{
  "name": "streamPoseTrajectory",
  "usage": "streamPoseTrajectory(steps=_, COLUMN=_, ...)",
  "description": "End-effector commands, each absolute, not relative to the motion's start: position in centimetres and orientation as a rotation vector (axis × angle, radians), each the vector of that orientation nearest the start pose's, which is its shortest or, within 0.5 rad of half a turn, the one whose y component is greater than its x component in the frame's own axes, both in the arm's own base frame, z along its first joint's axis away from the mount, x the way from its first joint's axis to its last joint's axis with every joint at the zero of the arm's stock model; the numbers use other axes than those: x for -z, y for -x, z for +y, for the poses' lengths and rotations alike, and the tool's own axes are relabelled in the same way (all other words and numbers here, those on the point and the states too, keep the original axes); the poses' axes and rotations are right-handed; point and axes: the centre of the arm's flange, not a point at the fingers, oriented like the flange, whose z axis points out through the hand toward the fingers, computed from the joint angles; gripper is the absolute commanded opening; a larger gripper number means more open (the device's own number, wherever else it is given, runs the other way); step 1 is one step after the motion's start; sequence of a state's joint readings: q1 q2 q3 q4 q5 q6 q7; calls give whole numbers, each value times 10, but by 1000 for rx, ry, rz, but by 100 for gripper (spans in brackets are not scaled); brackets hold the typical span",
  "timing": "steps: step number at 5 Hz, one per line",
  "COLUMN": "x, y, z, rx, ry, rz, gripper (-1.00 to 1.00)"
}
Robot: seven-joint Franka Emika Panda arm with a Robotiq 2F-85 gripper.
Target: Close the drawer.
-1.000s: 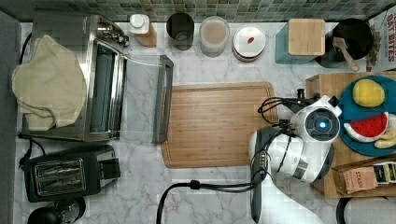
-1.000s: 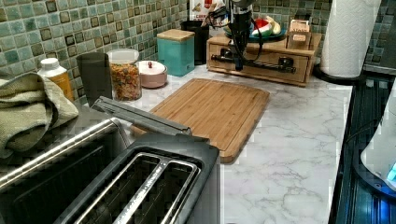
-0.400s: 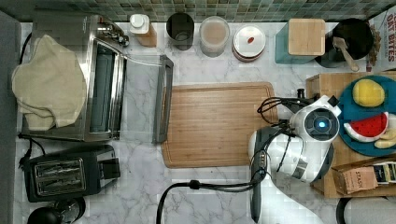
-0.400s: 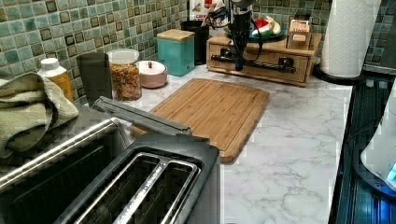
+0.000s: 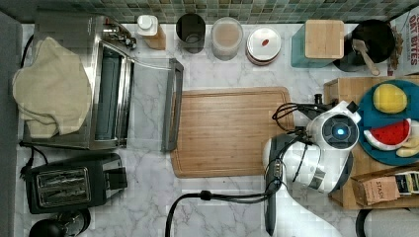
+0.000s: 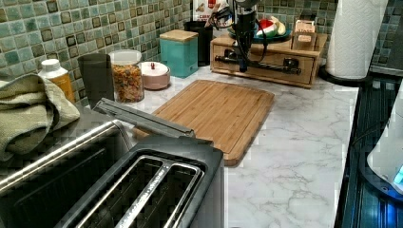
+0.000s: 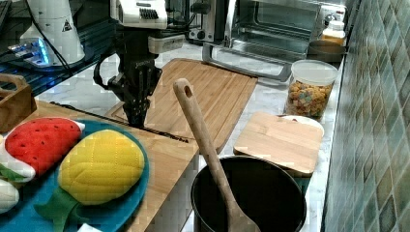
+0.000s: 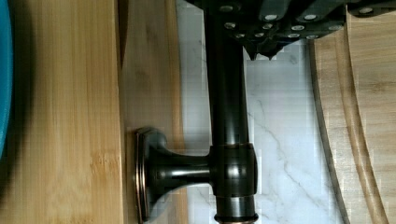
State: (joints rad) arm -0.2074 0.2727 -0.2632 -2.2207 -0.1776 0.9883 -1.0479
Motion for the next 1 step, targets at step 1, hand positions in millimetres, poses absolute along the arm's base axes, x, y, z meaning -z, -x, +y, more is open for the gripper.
streamPoseTrajectory(steps=1, x=-330, y=-455, z=-387, rx=165, ry=3437, rz=342, gripper=-100)
